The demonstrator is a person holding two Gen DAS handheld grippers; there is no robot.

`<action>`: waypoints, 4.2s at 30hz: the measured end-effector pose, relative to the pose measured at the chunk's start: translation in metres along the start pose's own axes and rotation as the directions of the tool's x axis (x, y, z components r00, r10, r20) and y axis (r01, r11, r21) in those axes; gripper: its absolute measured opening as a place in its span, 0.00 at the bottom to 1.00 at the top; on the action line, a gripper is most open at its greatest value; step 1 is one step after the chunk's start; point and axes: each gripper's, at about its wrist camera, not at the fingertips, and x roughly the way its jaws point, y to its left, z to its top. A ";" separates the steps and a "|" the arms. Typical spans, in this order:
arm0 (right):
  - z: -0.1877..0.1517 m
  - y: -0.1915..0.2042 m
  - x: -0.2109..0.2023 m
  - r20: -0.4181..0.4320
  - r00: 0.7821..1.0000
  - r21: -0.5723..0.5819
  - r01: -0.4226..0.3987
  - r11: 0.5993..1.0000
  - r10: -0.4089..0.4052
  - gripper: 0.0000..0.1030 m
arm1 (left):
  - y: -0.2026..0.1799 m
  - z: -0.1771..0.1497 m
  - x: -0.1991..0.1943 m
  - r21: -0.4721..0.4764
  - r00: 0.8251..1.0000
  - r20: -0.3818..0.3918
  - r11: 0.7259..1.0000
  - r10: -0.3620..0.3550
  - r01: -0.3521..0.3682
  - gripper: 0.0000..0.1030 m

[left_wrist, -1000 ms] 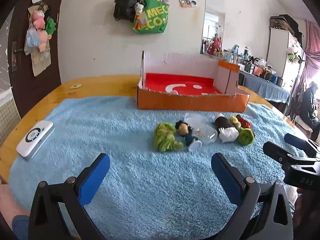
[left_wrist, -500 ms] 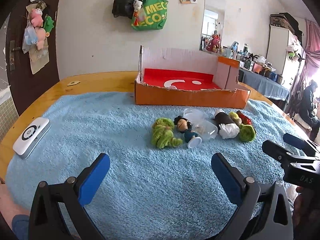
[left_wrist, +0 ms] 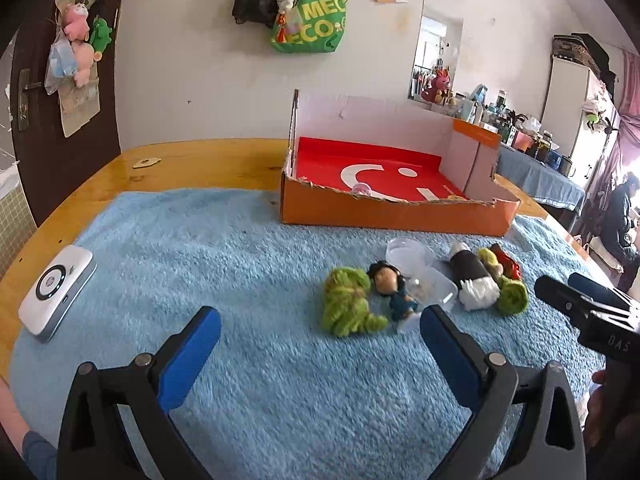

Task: Organize objects
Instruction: 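Move left tool to the green yarn ball while right tool moves to the red stick, then close left tool on the green yarn while right tool grasps the red-wrapped stick, then carry the green yarn with left tool while right tool carries the stick into the box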

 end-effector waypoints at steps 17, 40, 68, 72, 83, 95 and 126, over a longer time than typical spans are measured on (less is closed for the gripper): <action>0.023 -0.012 0.044 -0.146 0.987 0.012 0.070 0.997 -0.068 0.98 | 0.002 0.011 0.040 0.009 0.989 -0.143 1.000 -0.022 0.023 0.77; 0.014 0.011 0.043 -0.125 0.992 -0.136 -0.038 0.990 0.021 0.17 | -0.006 0.009 0.035 0.008 0.992 -0.124 1.000 -0.022 0.024 0.24; 0.022 0.009 -0.021 0.044 0.993 -0.129 -0.102 0.986 0.109 0.17 | -0.024 0.019 -0.017 0.041 0.999 0.040 0.999 -0.017 0.016 0.24; 0.019 0.009 -0.025 0.043 0.992 -0.130 -0.112 0.985 0.118 0.17 | -0.026 0.017 -0.023 0.039 0.999 0.050 0.999 -0.021 0.019 0.24; 0.016 0.014 -0.030 0.043 0.989 -0.150 -0.131 0.980 0.139 0.17 | -0.028 0.017 -0.033 0.047 0.997 0.070 0.999 -0.025 0.022 0.24; 0.051 0.021 -0.032 0.082 0.982 -0.135 -0.157 0.978 0.169 0.17 | -0.037 0.062 -0.044 0.115 0.988 0.110 0.989 -0.107 0.095 0.24; 0.171 0.050 0.126 -0.237 0.952 -0.215 -0.244 0.946 0.191 0.17 | -0.044 0.171 0.111 0.103 0.958 -0.194 0.967 -0.211 0.234 0.24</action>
